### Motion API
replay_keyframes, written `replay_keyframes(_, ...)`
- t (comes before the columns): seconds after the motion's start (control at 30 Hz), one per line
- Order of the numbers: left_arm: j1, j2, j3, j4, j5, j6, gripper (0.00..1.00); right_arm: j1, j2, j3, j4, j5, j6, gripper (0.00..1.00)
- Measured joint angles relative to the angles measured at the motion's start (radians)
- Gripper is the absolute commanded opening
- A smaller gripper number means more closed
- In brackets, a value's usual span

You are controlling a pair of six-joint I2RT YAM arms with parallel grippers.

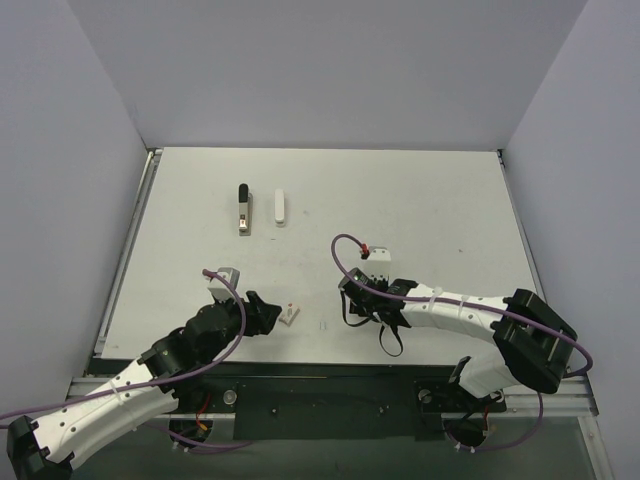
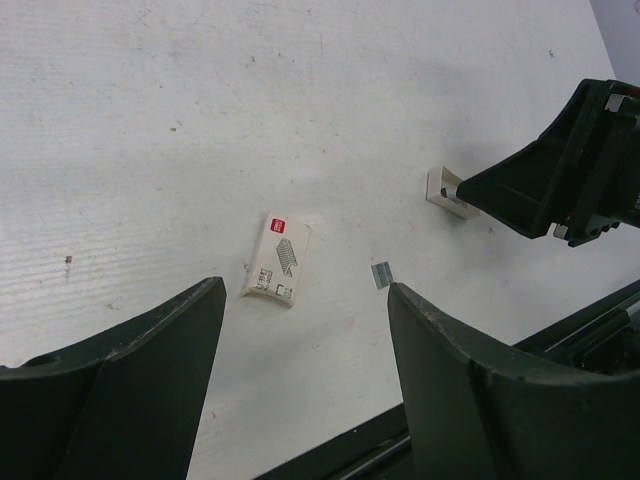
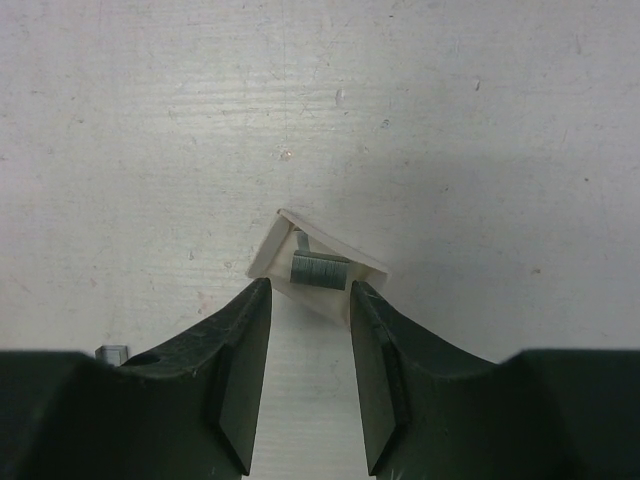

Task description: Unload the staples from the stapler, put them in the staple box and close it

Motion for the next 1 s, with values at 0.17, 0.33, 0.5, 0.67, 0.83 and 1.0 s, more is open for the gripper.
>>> replay_keyframes(0.17, 0.000, 0.000, -0.006, 0.000, 0.000, 0.000, 0.77, 0.006, 0.000, 0.000, 0.001, 0.001, 0.000, 0.34)
replay_keyframes(0.33, 0.000, 0.000, -0.006, 0.000, 0.000, 0.000, 0.77, 0.032, -0.003, 0.000, 0.005, 0.016, -0.020, 0.37)
replay_keyframes(0.5, 0.000, -0.002, -0.006, -0.001, 0.000, 0.000, 0.77, 0.092, -0.027, 0.007, 0.010, 0.027, -0.079, 0.41)
replay_keyframes(0.67, 0.000, -0.018, -0.006, -0.005, 0.000, 0.000, 0.77, 0.134, -0.034, 0.026, 0.039, 0.010, -0.135, 0.45)
replay_keyframes(0.83, 0.000, -0.024, -0.006, -0.011, 0.000, 0.000, 0.77, 0.156, -0.026, 0.026, 0.086, -0.045, -0.152, 0.46)
replay_keyframes(1.0, 0.000, -0.026, -0.006, -0.021, 0.000, 0.000, 0.77, 0.179, 0.024, 0.027, 0.139, -0.070, -0.124, 0.47)
